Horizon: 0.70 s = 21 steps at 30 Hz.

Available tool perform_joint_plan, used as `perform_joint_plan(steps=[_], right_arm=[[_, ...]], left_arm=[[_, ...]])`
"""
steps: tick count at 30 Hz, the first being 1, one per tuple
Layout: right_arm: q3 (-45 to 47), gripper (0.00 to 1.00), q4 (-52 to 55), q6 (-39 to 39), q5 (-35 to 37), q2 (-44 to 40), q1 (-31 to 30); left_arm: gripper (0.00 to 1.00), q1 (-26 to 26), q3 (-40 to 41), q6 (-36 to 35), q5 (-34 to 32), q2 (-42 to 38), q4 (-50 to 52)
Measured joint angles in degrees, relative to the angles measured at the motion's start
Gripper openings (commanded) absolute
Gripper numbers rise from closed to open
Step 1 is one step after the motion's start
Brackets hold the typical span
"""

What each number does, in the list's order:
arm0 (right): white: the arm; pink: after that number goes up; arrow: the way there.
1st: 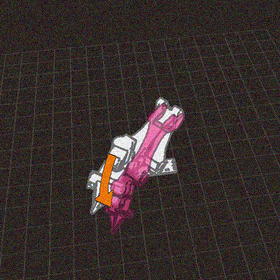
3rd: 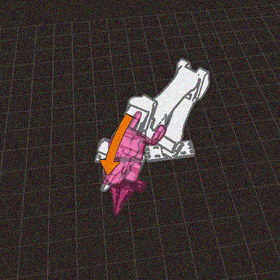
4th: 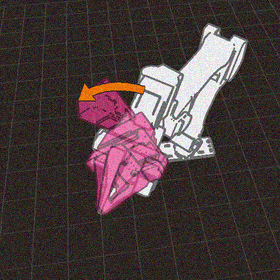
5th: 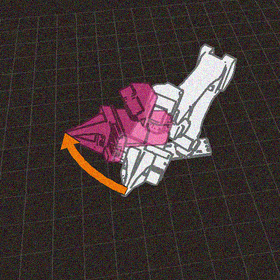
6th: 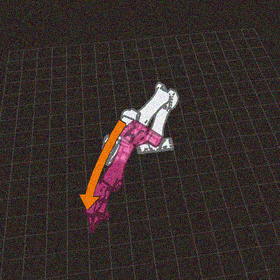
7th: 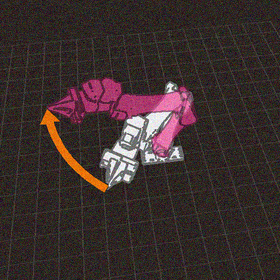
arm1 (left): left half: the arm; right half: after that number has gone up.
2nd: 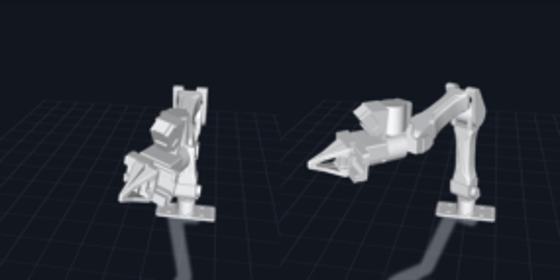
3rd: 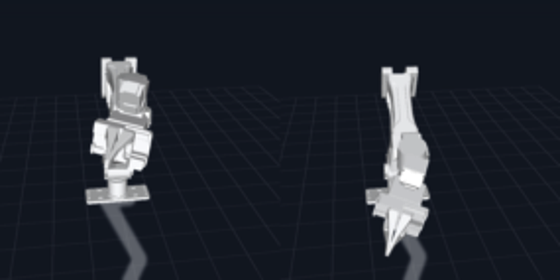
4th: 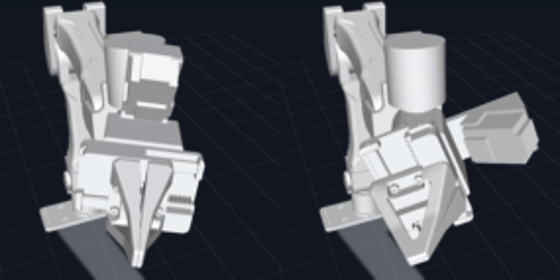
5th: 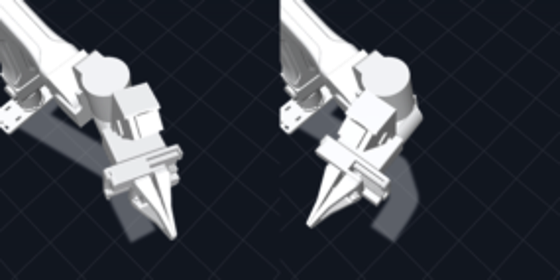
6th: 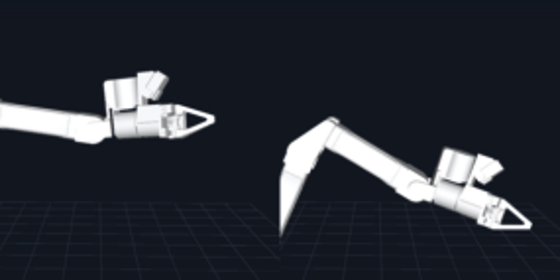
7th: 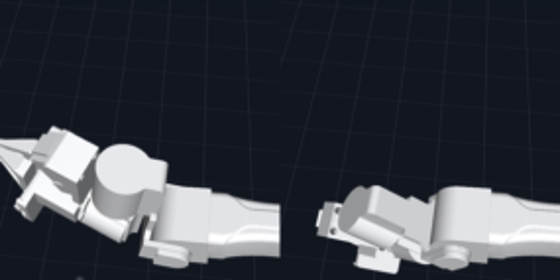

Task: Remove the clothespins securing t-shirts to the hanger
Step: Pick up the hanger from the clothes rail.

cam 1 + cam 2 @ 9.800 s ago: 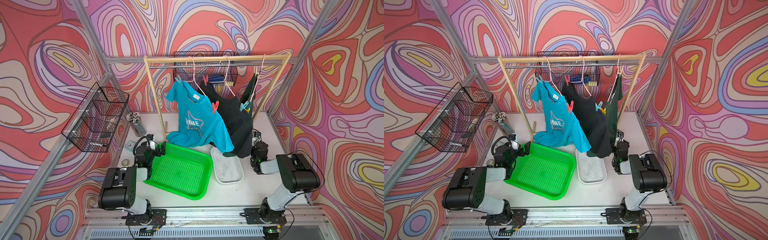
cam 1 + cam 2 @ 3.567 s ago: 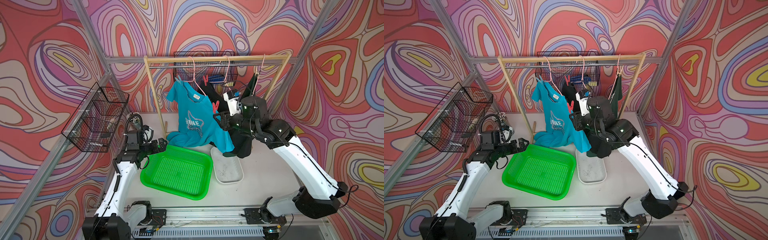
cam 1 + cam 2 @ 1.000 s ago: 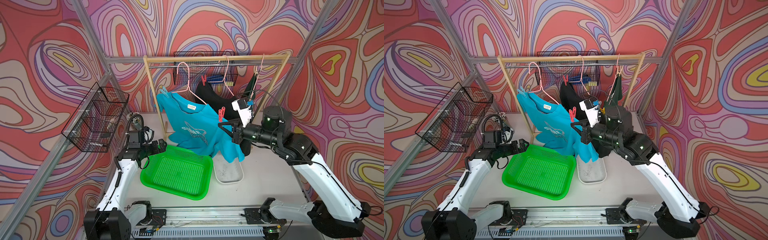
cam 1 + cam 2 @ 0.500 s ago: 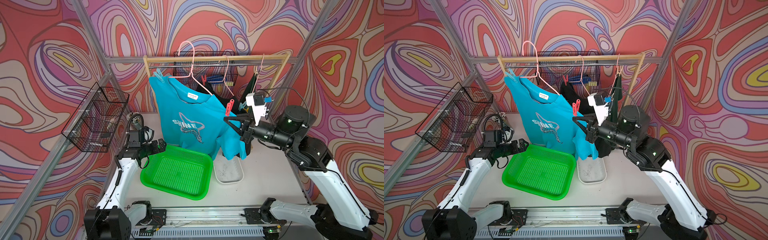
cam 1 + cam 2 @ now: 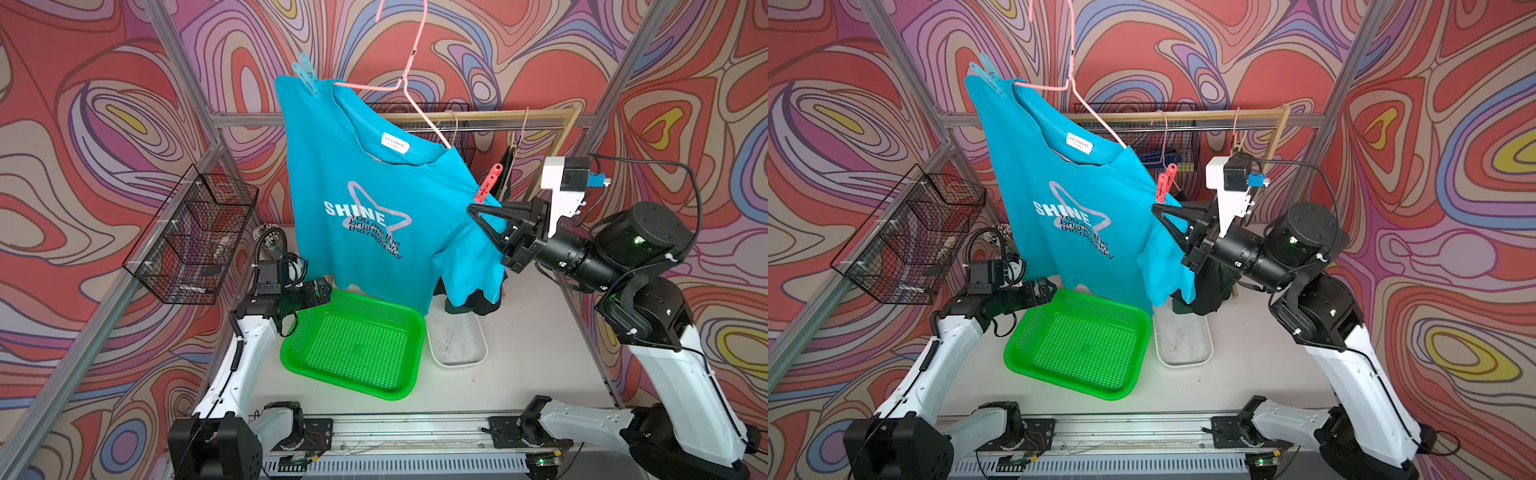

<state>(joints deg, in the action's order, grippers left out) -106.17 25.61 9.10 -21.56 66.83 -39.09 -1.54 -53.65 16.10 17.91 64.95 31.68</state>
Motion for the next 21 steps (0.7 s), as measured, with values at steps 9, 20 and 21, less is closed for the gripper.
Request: perform_joint_plan(steps=[9,20,21], right_arm=[[-3.91,0.00,-2.75,1.31,-2.34,2.69,0.00],[2.36,0.00,-3.82,3.45,-2.95,-1.42,0.00],[3.39,0.00,-3.87,3.58,-2.95,-2.05,0.00]], left_arm=[[1.00,0.00,-0.04,0.00,-0.44,-1.14,0.07],[1.00,0.00,-0.44,0.00,2.99,-7.63,3.30],[1.00,0.00,-0.13,0.00,3.61,-9.44,3.30]])
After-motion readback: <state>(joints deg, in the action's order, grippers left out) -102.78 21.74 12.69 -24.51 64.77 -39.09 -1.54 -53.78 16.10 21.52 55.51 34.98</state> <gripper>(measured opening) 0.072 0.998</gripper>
